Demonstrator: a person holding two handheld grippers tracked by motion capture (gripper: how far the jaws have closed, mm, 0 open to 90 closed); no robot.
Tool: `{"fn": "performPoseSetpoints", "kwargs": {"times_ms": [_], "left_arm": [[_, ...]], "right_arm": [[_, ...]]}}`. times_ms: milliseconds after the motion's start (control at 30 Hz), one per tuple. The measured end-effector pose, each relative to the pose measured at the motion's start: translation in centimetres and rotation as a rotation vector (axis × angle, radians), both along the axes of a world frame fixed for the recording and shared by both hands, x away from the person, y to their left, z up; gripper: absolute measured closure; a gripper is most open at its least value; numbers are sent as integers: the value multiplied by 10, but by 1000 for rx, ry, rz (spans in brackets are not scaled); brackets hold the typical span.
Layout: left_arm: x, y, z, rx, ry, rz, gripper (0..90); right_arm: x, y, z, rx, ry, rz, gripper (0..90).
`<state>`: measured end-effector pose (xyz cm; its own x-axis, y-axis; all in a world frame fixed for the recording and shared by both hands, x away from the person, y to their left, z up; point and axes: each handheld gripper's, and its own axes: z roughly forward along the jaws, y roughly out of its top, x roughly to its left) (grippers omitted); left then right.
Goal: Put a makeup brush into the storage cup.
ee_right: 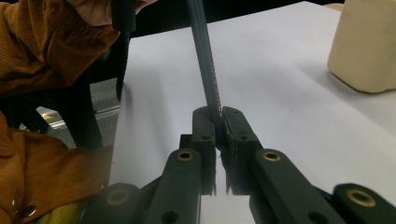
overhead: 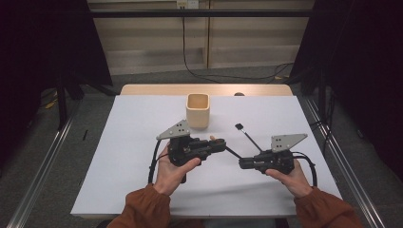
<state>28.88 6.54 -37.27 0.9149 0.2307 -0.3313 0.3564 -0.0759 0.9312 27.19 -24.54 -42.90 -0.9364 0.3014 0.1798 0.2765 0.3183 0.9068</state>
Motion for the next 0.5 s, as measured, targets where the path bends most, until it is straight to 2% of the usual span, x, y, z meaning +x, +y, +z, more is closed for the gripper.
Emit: {"fn": "performPoseSetpoints", "kwargs": {"times_ms": [133, 233, 400, 500], "left_arm": [[1, -1, -1, 2, 1, 5, 836], [0, -1, -1, 16, -9, 8, 839], [1, 2, -1, 24, 0, 13, 839], [1, 0, -1, 30, -1, 12, 839]], "right_arm": [[0, 1, -1, -6, 3, -11, 755], [1, 1, 0, -6, 0, -18, 665], [1, -1, 2, -4, -6, -39, 423], [1, -1, 2, -2, -8, -51, 317]]}}
